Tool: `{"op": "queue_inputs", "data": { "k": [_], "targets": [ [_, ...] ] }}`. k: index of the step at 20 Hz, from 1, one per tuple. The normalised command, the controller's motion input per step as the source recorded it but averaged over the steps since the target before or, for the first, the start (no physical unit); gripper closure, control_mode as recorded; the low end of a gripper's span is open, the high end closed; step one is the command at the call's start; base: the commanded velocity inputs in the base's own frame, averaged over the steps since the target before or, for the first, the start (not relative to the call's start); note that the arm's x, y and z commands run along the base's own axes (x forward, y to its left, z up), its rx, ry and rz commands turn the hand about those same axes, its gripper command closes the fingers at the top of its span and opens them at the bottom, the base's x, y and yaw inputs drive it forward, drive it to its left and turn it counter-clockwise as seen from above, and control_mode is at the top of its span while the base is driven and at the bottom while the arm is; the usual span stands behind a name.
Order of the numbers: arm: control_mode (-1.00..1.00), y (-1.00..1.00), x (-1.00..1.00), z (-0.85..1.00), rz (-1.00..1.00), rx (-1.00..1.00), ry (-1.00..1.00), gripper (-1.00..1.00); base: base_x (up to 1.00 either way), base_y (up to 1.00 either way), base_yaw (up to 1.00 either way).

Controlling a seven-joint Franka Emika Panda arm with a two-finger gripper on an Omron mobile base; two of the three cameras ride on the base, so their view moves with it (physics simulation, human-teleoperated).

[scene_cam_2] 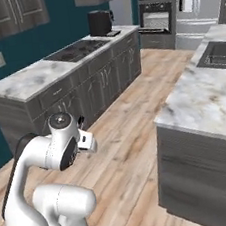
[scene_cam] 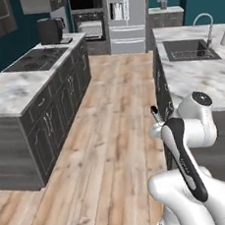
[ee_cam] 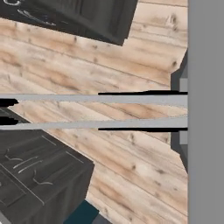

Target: Pick up the tongs from the counter and place them near the plate next to the oven.

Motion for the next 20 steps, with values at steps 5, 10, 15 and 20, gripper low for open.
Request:
{"op": "queue_inputs", "data": {
  "k": [5,10,15,20],
  "targets": [
    [1.0,0.0,0.0,0.0,0.0,0.0,0.0,1.0,0.97,0.63,-0.36],
    [1.0,0.0,0.0,0.0,0.0,0.0,0.0,1.0,1.0,0.5,-0.38],
    [1.0,0.0,0.0,0.0,0.0,0.0,0.0,1.0,1.0,0.48,-0.35],
    [1.0,0.0,0.0,0.0,0.0,0.0,0.0,1.0,1.0,0.49,-0.3]
  ]
}}
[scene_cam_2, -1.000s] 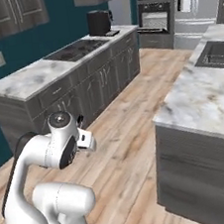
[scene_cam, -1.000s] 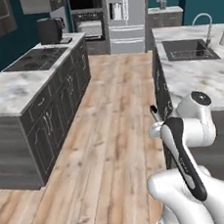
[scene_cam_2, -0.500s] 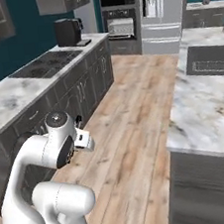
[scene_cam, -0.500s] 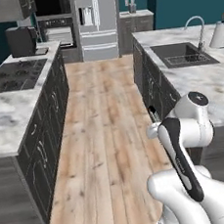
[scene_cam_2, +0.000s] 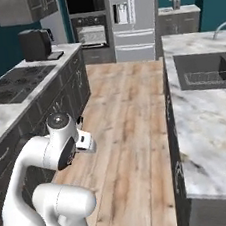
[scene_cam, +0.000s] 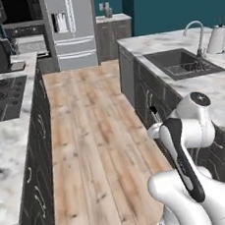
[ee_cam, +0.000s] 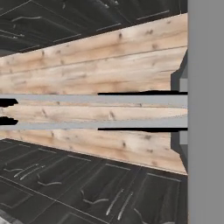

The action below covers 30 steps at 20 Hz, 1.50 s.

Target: Pick up the tongs from the counter and place them near the plate next to the oven.

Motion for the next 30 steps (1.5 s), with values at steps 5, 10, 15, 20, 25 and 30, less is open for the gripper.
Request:
{"op": "queue_inputs", "data": {
  "k": [5,10,15,20,25,30],
  "targets": [
    [1.0,0.0,0.0,0.0,0.0,0.0,0.0,1.0,1.0,0.4,-0.24],
    [1.0,0.0,0.0,0.0,0.0,0.0,0.0,1.0,1.0,0.37,-0.2],
    [1.0,0.0,0.0,0.0,0.0,0.0,0.0,1.0,1.0,0.41,-0.22],
    [1.0,0.0,0.0,0.0,0.0,0.0,0.0,1.0,1.0,0.56,-0.17],
    [1.0,0.0,0.0,0.0,0.0,0.0,0.0,1.0,1.0,0.67,-0.13],
    [1.0,0.0,0.0,0.0,0.0,0.0,0.0,1.0,1.0,0.58,-0.11]
  ]
}}
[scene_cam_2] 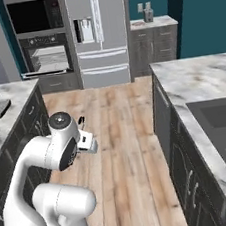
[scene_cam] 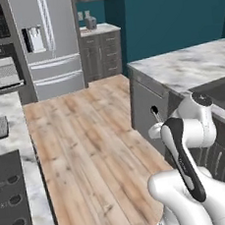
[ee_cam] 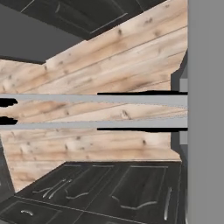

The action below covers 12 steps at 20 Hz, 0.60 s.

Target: Pick up the tongs from the counter and place them near the plate next to the oven.

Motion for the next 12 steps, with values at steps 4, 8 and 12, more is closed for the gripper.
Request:
{"op": "queue_inputs", "data": {
  "k": [4,8,12],
  "targets": [
    [1.0,0.0,0.0,0.0,0.0,0.0,0.0,1.0,1.0,0.48,-0.09],
    [1.0,0.0,0.0,0.0,0.0,0.0,0.0,1.0,1.0,0.39,-0.09],
    [1.0,0.0,0.0,0.0,0.0,0.0,0.0,1.0,1.0,0.28,-0.05]
  ]
}}
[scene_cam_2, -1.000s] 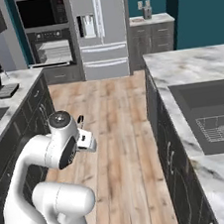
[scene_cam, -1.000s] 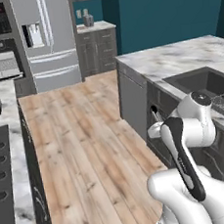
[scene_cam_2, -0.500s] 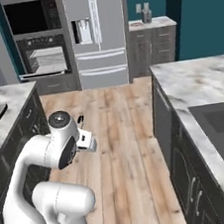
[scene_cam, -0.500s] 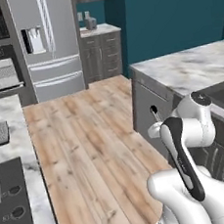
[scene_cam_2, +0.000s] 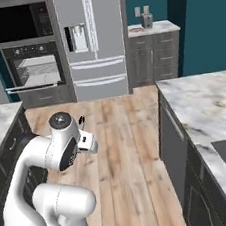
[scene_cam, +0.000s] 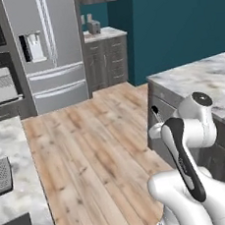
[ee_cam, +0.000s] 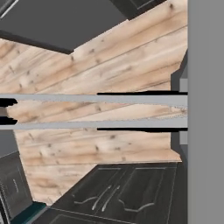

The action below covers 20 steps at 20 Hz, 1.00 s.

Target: Pick up the tongs from the counter and place them near the plate next to the oven.

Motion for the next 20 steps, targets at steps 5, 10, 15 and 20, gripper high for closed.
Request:
{"op": "queue_inputs", "data": {
  "k": [5,10,15,20],
  "targets": [
    [1.0,0.0,0.0,0.0,0.0,0.0,0.0,1.0,1.0,0.2,-0.04],
    [1.0,0.0,0.0,0.0,0.0,0.0,0.0,1.0,1.0,0.13,-0.03],
    [1.0,0.0,0.0,0.0,0.0,0.0,0.0,1.0,1.0,0.0,-0.02],
    [1.0,0.0,0.0,0.0,0.0,0.0,0.0,1.0,1.0,0.0,-0.09]
  ]
}}
